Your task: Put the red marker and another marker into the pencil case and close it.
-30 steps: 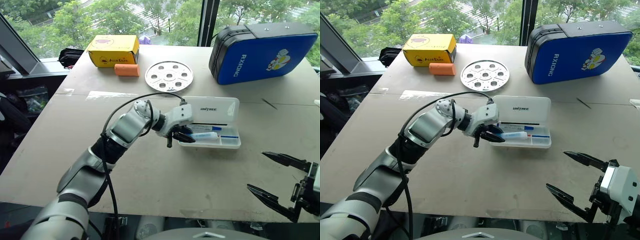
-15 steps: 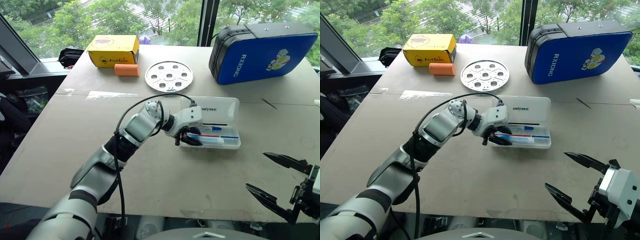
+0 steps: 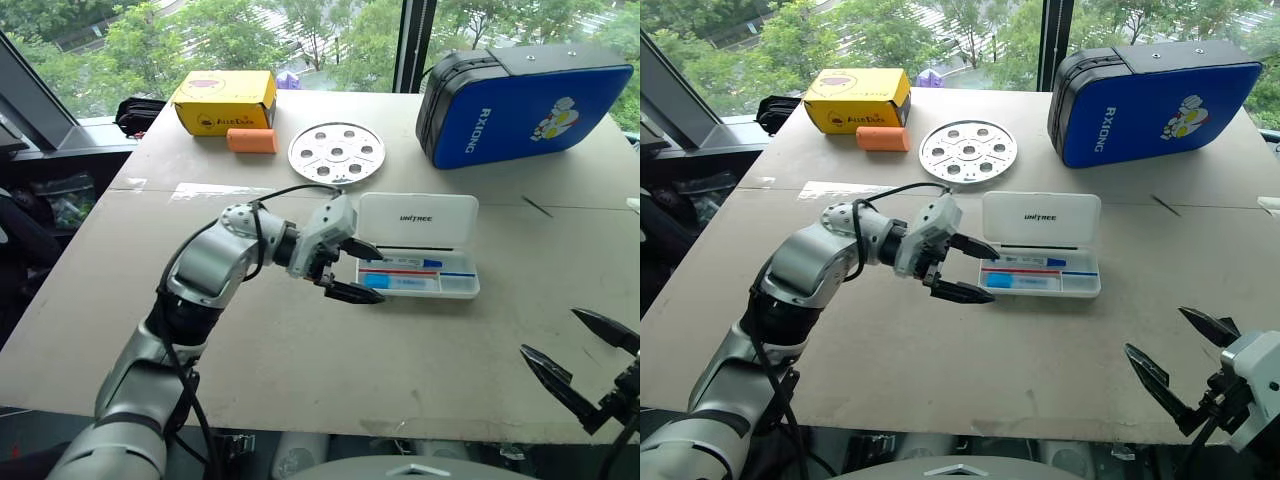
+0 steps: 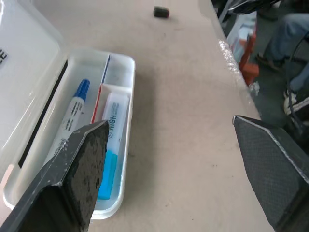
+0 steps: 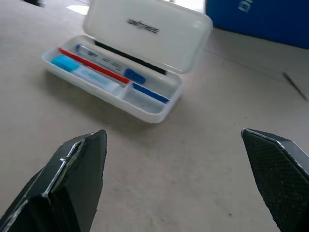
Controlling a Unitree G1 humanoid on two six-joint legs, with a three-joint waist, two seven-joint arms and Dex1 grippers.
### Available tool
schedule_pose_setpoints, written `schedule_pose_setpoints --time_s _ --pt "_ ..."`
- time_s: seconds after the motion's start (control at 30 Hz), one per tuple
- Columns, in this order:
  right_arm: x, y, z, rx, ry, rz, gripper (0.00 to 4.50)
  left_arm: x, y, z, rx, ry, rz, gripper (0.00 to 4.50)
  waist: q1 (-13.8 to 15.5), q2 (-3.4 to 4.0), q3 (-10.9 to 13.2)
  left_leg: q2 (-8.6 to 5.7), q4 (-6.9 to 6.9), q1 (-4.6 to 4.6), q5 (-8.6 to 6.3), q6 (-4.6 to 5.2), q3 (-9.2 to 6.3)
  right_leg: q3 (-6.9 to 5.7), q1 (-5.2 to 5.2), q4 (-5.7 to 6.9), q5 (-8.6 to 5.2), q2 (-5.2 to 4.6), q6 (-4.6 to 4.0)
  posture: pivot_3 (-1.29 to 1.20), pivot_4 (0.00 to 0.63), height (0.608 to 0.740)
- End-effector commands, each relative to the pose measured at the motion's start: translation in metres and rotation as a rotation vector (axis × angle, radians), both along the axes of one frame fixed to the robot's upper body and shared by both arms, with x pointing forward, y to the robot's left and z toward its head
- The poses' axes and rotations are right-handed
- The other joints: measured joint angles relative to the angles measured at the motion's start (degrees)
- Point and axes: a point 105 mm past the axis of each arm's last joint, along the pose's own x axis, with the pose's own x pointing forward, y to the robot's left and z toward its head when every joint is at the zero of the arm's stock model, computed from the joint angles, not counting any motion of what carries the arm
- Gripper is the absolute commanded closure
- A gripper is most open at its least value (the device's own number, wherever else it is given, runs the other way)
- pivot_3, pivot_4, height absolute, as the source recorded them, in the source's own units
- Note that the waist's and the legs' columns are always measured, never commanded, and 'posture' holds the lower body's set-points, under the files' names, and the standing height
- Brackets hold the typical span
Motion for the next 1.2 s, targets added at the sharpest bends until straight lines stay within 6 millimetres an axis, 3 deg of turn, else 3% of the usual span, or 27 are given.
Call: schedule_pose_setpoints --time_s 0.03,0.2,0.33,0.47,0.57,0.8,0.83,0.93,1.0,1.1,1.2 --pt "0.010 -0.038 -0.008 0.012 0.067 -0.211 0.00 -0.023 0.004 0.024 -0.084 -0.046 -0.081 0.34 0.06 -0.02 0.01 -0.03 0.01 0.00 0.00 0.00 0.03 0.03 0.00 -0.02 0.00 -0.04 -0.01 0.00 0.150 0.740" --pt "0.033 -0.062 -0.016 0.010 0.150 -0.351 0.00 -0.041 0.000 0.026 -0.110 -0.053 -0.123 0.34 0.14 0.09 -0.02 -0.16 0.02 0.00 0.00 0.00 0.06 0.07 0.01 0.00 -0.01 -0.11 -0.03 0.00 0.150 0.740" --pt "0.043 -0.068 -0.027 -0.023 0.250 -0.360 0.00 -0.048 -0.005 0.026 -0.120 -0.058 -0.123 0.34 0.07 0.10 -0.02 -0.20 0.01 0.00 0.00 0.01 0.04 0.05 0.01 -0.01 0.01 -0.03 0.02 0.00 0.150 0.740" --pt "0.049 -0.092 -0.041 -0.039 0.340 -0.467 0.00 -0.050 -0.007 0.026 -0.128 -0.062 -0.121 0.34 0.04 0.10 -0.02 -0.24 0.01 0.00 0.00 0.01 0.07 0.07 0.01 -0.01 0.01 0.01 0.02 0.00 0.150 0.740" --pt "0.048 -0.094 -0.049 -0.029 0.392 -0.457 0.89 -0.051 -0.008 0.026 -0.128 -0.063 -0.122 0.29 0.09 0.10 -0.02 -0.25 0.01 -0.01 0.00 0.01 0.07 0.02 0.01 -0.01 0.01 0.02 0.02 0.00 0.150 0.740" --pt "0.055 -0.091 -0.058 -0.015 0.422 -0.392 4.21 -0.048 -0.006 0.024 -0.126 -0.061 -0.119 0.29 -0.20 0.09 -0.02 -0.22 0.00 0.04 0.00 0.01 0.06 0.06 0.02 0.00 0.02 0.08 0.03 0.00 0.150 0.740" --pt "0.056 -0.091 -0.057 -0.015 0.416 -0.381 4.48 -0.048 -0.006 0.024 -0.126 -0.061 -0.117 0.29 -0.18 0.08 -0.02 -0.22 0.01 0.04 0.00 0.02 0.06 0.06 0.02 -0.01 0.02 0.08 0.03 0.00 0.150 0.740" --pt "0.059 -0.086 -0.051 -0.018 0.386 -0.337 4.48 -0.047 -0.005 0.023 -0.129 -0.060 -0.111 0.29 -0.17 0.08 -0.02 -0.22 0.01 0.03 0.00 0.01 0.07 0.06 0.02 -0.01 0.02 0.08 0.03 0.00 0.150 0.740" --pt "0.065 -0.066 -0.036 -0.085 0.326 -0.172 4.48 -0.044 -0.002 0.022 -0.134 -0.063 -0.080 0.29 -0.25 0.12 -0.02 -0.22 0.01 0.03 0.00 0.01 0.07 0.07 0.01 -0.01 0.02 0.08 0.03 0.00 0.150 0.740" --pt "0.072 -0.007 -0.010 -0.203 0.235 0.209 4.48 -0.030 0.005 0.019 -0.168 -0.187 0.073 0.29 -1.22 0.37 0.01 -0.21 -0.02 0.07 -0.01 0.02 0.13 0.14 -0.01 0.00 0.01 0.08 0.05 0.00 0.150 0.740" --pt "0.086 0.032 0.004 -0.232 0.206 0.419 4.48 -0.043 0.015 0.014 -0.173 -0.125 0.049 0.29 -2.00 0.14 0.11 -0.04 -0.04 0.15 -0.01 0.02 0.09 0.14 0.00 0.01 0.02 0.28 0.04 0.00 0.150 0.740"
